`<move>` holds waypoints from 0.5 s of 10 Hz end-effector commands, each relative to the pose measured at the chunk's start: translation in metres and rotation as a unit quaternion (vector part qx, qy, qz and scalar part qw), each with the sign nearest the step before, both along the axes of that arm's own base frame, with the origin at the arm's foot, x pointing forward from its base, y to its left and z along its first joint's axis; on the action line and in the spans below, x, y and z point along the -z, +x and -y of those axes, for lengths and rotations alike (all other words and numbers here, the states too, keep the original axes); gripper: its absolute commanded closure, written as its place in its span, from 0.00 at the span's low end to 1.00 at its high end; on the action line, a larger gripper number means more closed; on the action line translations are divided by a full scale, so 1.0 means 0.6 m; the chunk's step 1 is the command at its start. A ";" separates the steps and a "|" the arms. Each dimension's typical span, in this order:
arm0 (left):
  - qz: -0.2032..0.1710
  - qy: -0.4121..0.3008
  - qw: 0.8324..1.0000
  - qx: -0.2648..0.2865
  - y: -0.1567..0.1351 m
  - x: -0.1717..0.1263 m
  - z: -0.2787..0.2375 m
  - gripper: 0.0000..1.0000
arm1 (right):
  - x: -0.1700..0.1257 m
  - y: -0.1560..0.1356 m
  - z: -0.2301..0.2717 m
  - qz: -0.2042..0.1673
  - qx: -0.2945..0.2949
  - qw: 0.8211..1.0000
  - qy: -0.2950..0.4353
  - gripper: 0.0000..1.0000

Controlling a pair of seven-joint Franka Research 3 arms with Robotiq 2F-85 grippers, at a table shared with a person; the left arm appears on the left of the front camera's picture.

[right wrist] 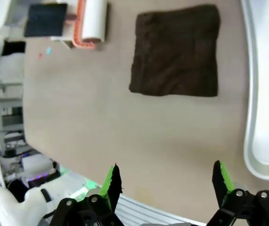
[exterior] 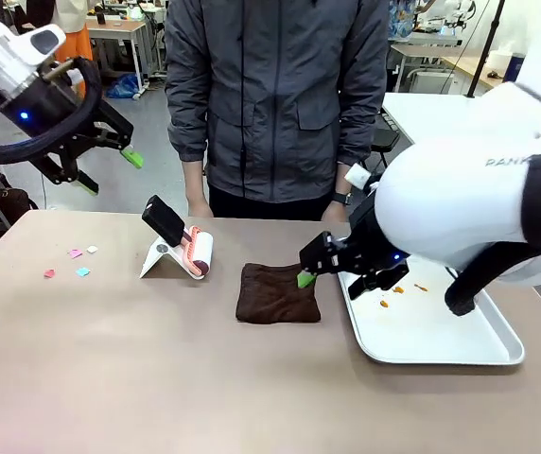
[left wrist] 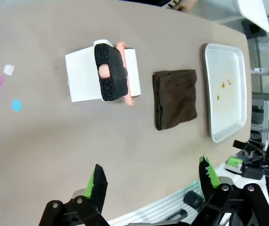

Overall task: Clean the surface of the table.
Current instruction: Hold the Lint Roller with your left hand and the towel with your right hand.

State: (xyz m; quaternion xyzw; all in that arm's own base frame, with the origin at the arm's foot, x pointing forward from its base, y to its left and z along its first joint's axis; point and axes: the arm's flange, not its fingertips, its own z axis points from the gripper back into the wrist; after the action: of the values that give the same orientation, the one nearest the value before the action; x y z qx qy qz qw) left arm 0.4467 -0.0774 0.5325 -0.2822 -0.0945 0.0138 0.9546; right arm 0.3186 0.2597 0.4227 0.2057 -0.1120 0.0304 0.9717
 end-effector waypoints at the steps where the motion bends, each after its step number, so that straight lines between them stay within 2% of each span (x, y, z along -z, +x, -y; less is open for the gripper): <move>1: -0.031 0.004 0.999 -0.017 0.019 -0.001 0.005 0.00 | -0.005 0.026 -0.001 -0.017 -0.005 1.000 -0.007 0.00; 2: -0.031 0.010 0.999 -0.025 0.020 -0.001 0.003 0.00 | -0.017 0.032 0.018 -0.018 -0.034 0.999 0.007 0.00; 3: -0.012 -0.002 1.000 -0.007 0.010 0.009 0.002 0.00 | 0.012 0.011 -0.001 -0.011 -0.009 1.000 -0.008 0.00; 5: -0.012 -0.002 1.000 -0.007 0.010 0.009 0.002 0.00 | 0.012 0.011 -0.001 -0.011 -0.009 1.000 -0.008 0.00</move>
State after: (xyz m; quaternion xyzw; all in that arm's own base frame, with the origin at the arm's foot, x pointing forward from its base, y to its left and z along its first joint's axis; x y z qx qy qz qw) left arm 0.4569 -0.0789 0.5255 -0.2827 -0.0807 0.0314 0.9553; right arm 0.3288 0.2576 0.4160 0.2053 -0.0892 0.0489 0.9734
